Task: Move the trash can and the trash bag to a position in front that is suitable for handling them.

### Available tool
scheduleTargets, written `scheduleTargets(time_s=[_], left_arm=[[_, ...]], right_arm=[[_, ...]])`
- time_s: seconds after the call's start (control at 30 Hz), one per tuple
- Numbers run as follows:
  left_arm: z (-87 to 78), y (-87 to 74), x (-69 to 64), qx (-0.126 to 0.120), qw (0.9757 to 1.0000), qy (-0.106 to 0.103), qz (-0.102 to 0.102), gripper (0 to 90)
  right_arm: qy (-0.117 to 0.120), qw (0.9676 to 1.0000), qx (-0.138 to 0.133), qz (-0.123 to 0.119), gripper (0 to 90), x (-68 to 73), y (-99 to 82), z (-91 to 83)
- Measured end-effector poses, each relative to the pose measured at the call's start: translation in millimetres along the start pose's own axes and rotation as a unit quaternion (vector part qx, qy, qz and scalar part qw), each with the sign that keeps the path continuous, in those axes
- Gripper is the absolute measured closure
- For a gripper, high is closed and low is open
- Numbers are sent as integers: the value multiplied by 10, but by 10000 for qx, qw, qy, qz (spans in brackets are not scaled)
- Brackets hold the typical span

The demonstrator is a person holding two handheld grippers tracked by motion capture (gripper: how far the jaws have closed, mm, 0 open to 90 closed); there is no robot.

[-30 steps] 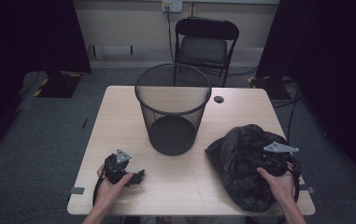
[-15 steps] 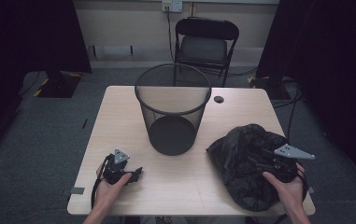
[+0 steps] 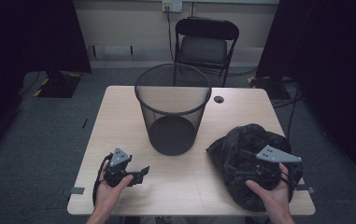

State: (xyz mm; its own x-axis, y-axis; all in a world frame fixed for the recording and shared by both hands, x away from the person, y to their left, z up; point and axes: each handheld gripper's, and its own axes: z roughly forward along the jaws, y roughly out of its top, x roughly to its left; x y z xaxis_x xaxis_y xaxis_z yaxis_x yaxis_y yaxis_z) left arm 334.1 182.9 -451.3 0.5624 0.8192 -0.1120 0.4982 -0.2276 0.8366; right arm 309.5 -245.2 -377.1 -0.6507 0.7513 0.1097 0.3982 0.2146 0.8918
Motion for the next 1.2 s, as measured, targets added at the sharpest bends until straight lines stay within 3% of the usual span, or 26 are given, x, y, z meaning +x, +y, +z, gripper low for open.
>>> scheduleTargets(time_s=[0.07, 0.17, 0.23, 0.27, 0.4, 0.43, 0.57, 0.6, 0.63, 0.7, 0.8, 0.9, 0.97, 1.1, 1.2], left_arm=[[-27, 71, 1, -126, 9999, 4, 12, 162], [-82, 183, 39, -235, 9996, 176, 24, 162], [-107, 234, 65, -304, 9994, 175, 33, 158], [-143, 325, 108, -446, 9989, 149, 92, 155], [-148, 471, 159, -586, 9982, 124, 53, 156], [-140, 595, 200, -701, 9974, 175, -15, 156], [-105, 732, 272, -817, 9964, 243, -17, 157], [-78, 784, 332, -884, 9957, 253, -130, 157], [-34, 853, 419, -905, 9950, 376, -177, 158], [24, 921, 529, -885, 9945, 545, -154, 157], [116, 998, 686, -925, 9938, 530, -308, 156], [250, 1057, 777, -985, 9930, 637, -134, 155], [363, 1071, 840, -1022, 9924, 603, -314, 155], [531, 1120, 1012, -977, 9902, 836, -540, 157], [651, 1168, 1099, -1013, 9886, 957, -573, 157]], right_arm=[[77, 9999, -48, -89, 162, 91, 107, 48], [216, 9993, -162, -272, 112, 181, 298, 145], [241, 9990, -216, -297, 114, 191, 338, 164], [281, 9988, -239, -323, 112, 198, 458, 237], [343, 9989, -255, -213, 114, 120, 611, 364], [294, 9991, -259, -145, 114, 32, 690, 465], [62, 9998, -171, -73, 115, -170, 776, 667], [62, 9998, -171, -73, 115, -170, 776, 667], [-56, 10000, -67, 34, 118, -303, 792, 798], [-162, 9997, -57, 157, 121, -390, 797, 883], [-252, 9993, 7, 281, 120, -512, 801, 1012], [-427, 9985, 23, 352, 122, -628, 805, 1129], [-595, 9977, -41, 313, 123, -703, 805, 1211], [-660, 9969, -190, 389, 112, -841, 763, 1377], [-752, 9958, -200, 475, 110, -893, 718, 1500]])
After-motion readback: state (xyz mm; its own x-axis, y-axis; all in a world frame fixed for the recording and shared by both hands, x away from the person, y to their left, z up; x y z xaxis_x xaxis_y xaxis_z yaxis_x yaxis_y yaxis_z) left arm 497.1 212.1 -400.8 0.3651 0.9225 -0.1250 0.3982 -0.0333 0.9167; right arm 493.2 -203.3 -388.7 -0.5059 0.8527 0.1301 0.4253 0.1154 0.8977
